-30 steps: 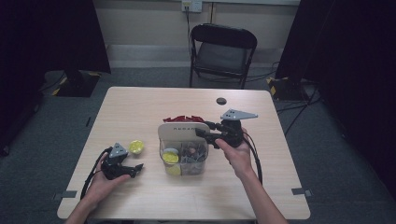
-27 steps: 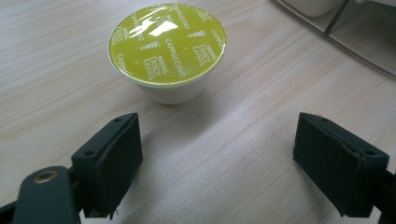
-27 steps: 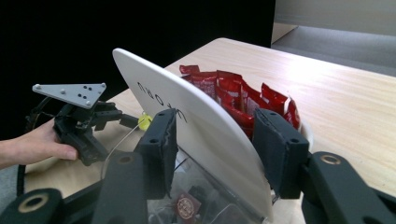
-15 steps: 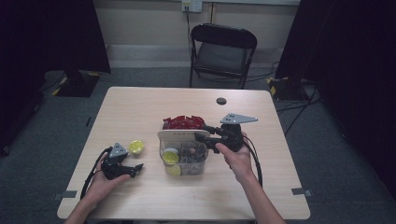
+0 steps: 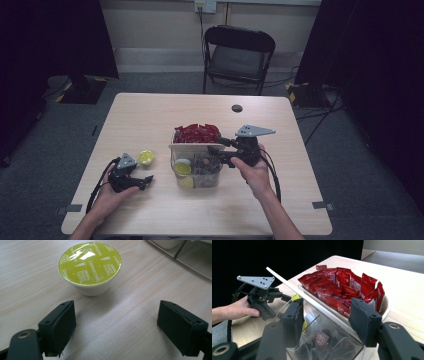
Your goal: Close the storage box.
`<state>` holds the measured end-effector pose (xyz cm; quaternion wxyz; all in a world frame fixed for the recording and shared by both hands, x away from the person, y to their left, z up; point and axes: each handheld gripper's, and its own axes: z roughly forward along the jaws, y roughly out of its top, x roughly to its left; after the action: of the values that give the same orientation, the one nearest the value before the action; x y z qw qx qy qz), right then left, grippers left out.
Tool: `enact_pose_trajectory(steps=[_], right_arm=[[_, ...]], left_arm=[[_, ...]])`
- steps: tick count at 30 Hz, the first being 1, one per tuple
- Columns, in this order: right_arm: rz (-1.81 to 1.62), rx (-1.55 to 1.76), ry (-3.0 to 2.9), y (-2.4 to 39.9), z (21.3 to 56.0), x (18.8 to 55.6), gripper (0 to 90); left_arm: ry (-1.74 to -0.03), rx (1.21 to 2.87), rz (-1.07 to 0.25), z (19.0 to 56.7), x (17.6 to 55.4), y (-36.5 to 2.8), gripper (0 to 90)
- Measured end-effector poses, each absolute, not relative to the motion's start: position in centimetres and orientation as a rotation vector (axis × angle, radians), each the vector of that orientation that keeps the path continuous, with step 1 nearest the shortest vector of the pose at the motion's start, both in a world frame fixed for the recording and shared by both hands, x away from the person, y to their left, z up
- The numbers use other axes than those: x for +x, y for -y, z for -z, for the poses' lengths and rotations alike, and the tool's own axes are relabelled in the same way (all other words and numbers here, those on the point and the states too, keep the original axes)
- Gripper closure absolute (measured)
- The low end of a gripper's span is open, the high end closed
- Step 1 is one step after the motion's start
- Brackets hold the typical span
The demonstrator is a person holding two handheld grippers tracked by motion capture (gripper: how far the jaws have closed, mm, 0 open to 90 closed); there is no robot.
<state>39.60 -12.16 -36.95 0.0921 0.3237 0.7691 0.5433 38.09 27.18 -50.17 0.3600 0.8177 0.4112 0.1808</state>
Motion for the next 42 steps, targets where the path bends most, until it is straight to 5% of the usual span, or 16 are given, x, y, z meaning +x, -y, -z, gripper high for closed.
enact_pose_trajectory(steps=[10, 21, 28, 42], right_arm=[[-1.596, 0.971, -2.283, 12.2, 37.2, 39.3, 31.5], [-1.583, 0.970, -2.307, 12.3, 37.7, 38.9, 33.6], [-1.542, 1.009, -2.298, 12.6, 38.3, 38.7, 18.7], [-1.514, 1.019, -2.338, 12.7, 39.7, 38.0, 18.8]], left_arm=[[-1.071, 2.106, -0.468, 50.2, 38.1, -27.2, 15.2], [-1.070, 2.107, -0.468, 50.2, 38.1, -27.2, 15.1], [-1.072, 2.101, -0.467, 50.2, 38.1, -27.2, 15.1], [-1.068, 2.105, -0.469, 50.2, 38.2, -27.3, 15.2]])
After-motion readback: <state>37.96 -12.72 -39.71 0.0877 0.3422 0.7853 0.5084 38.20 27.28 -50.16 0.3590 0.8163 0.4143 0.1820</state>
